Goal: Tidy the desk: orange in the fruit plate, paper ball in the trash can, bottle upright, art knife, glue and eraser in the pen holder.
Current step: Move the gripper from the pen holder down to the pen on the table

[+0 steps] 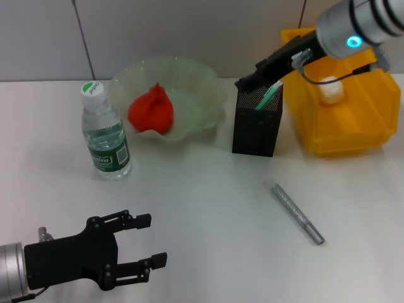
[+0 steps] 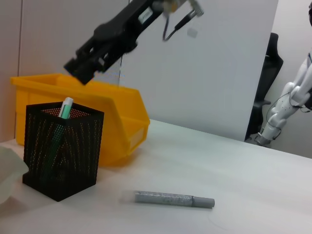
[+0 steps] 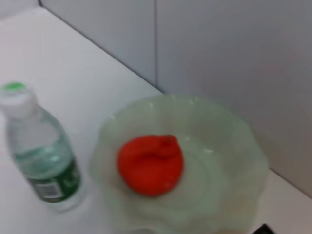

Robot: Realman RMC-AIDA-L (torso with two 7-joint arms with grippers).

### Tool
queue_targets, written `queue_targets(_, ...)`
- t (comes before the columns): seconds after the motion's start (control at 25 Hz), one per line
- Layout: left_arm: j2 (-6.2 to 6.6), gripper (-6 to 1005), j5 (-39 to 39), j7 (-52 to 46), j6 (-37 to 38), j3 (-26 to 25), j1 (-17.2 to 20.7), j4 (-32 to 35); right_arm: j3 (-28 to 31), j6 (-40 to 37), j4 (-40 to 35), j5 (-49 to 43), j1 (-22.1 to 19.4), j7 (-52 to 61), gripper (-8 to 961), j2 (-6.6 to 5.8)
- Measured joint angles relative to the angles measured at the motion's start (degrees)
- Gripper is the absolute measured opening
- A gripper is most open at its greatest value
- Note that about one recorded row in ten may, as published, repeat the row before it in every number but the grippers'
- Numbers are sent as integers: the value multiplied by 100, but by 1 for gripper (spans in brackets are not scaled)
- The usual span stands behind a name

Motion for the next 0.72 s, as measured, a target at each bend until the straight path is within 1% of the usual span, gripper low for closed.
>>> queue_targets(0.2, 0, 788, 0, -48, 0, -1, 2, 0, -5, -1269, -865, 102, -113, 531, 606, -1)
queue_targets(0.32, 0, 787, 0, -51, 0, -9, 1, 0, -41, -1935, -1070, 52, -69, 928, 605, -7)
queue_targets(0.4, 0, 787, 1, -52, 4, -9, -5, 0, -49, -2264, -1029, -105, 15, 1162, 604, -19)
queue_targets(0.52, 0, 787, 1, -59, 25, -9, -24, 0, -84, -2536, -785, -560, 163, 1434, 603, -7)
queue_targets(0.6, 0, 787, 1, -63, 37, -9, -38, 0, -164, -2579, -481, -883, 272, 1576, 602, 3)
queue_targets(0.72, 0, 787, 1, -64, 51, -9, -46, 0, -301, -2569, -82, -1093, 357, 1711, 601, 12)
